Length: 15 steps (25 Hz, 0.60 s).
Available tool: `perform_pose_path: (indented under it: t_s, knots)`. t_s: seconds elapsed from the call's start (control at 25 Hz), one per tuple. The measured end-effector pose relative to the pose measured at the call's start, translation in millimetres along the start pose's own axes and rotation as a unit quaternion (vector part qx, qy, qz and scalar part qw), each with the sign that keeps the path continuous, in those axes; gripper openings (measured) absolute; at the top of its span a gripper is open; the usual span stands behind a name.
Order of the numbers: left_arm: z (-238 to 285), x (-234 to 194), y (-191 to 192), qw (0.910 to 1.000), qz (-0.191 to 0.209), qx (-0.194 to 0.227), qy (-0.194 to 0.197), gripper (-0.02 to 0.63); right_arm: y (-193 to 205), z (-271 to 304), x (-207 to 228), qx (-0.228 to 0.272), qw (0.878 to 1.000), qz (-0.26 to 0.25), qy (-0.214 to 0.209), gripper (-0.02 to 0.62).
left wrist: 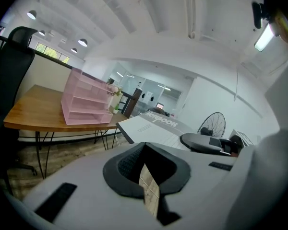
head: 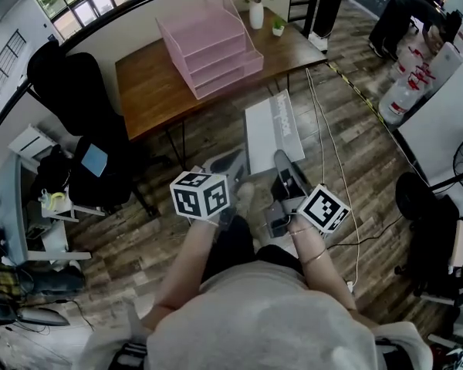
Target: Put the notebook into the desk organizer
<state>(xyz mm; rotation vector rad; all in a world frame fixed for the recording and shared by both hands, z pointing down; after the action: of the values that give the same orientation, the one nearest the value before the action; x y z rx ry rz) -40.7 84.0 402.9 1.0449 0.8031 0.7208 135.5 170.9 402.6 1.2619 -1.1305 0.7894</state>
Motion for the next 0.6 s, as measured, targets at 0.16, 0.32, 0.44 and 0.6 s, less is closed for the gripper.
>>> perform_pose_path:
  t_s: [0.16,0.32,0.44,0.6]
  knots:
    - [9.1,-9.8,-2.7,1.0,-0.002,-0.004,-0.002,0.012,-2.0,12.1,4.9,-0.003,1.0,0.006,-0.002,0.008]
    - [21.9,-26.8,-5.8,0.9999,-0.012,-0.003,-0.012,0.012,-10.7,30.5,12.1,-0.007,1.0,0.008,0.003,0.008]
    - [32.6,-38.7,-13.1,0.9998,-0.01,0.003,-0.02,0.012,-22.2,49.8,15.1,-0.012,1.0,0.005,-0.005,0.008]
    - [50.7,-59.0,-21.9,0.9995,-0.013,0.007,-0.028,0.012,-35.2,79.6,22.7,-0.021,1.0,0.007,-0.012,0.006]
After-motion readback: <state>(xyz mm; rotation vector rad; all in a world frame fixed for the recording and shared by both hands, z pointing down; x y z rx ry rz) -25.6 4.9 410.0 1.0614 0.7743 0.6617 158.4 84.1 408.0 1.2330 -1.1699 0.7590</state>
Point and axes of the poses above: the fingertips, and each gripper's own axes: z forward along the fingers, x to its right, y out of its underside, the point moved 9 cm from there along -z, backward along the fingers, and after that the axes turned 15 degrees about z, right-handed, at the moved point
